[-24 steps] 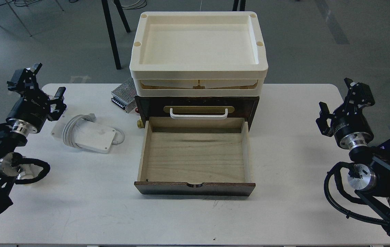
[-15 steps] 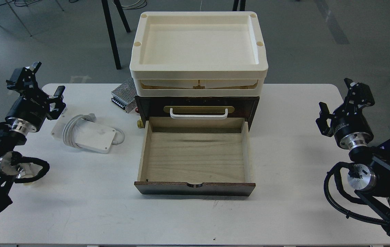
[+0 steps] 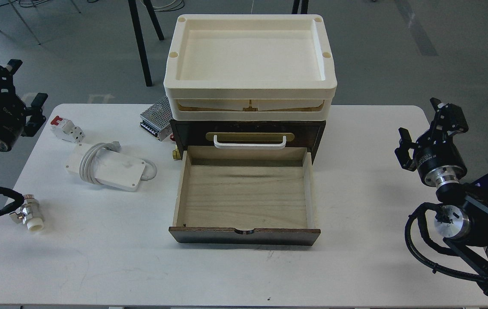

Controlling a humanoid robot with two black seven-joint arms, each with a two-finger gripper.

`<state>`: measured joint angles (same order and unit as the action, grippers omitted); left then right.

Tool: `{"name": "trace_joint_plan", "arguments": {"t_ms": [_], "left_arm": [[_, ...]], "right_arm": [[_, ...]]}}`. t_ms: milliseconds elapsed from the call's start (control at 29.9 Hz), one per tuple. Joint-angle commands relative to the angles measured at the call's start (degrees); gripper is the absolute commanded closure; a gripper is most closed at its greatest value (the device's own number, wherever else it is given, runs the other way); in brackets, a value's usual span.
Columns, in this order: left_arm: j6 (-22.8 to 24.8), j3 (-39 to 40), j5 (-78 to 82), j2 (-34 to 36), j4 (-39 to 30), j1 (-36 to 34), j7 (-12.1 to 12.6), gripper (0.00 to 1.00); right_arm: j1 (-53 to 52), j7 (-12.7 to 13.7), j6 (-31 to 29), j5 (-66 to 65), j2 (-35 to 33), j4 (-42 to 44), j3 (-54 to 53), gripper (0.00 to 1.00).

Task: Put charging cable into cabinet
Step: 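Move the left gripper toward the white charger brick on the table, then lower the left gripper onto the white charger and close on it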

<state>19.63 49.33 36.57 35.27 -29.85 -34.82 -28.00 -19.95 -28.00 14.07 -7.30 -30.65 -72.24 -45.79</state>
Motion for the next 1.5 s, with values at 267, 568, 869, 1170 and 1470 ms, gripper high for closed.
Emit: {"name": "trace_joint_plan", "arguments": {"t_ms": [267, 568, 869, 1170, 1470], "left_arm": [[-5.50, -0.03, 4.03, 7.51, -6.52, -2.45, 0.00, 0.00], [-3.45, -3.88, 14.45, 14.29, -11.28, -5.16, 0.00, 0.03], [-3.99, -13.38, 43.21, 14.56, -13.21, -11.06, 0.00, 0.02], [-12.86, -25.23, 56.50, 14.38, -12.52, -10.36, 0.00, 0.01], [-28.41, -42.03, 55.71, 9.91, -9.36, -10.01, 0.00, 0.01]], "right_arm": [[0.00, 0.00, -0.01, 0.00, 0.06, 0.00, 0.00, 0.01], [0.00, 0.00, -0.01, 0.00, -0.02, 0.00, 0.00, 0.01], [0.00, 0.00, -0.01, 0.00, -0.02, 0.08, 0.00, 0.01], [0.00, 0.00, -0.01, 0.00, 0.06, 0.26, 0.00, 0.01], [0.00, 0.00, -0.01, 0.00, 0.06, 0.26, 0.00, 0.01]]}}
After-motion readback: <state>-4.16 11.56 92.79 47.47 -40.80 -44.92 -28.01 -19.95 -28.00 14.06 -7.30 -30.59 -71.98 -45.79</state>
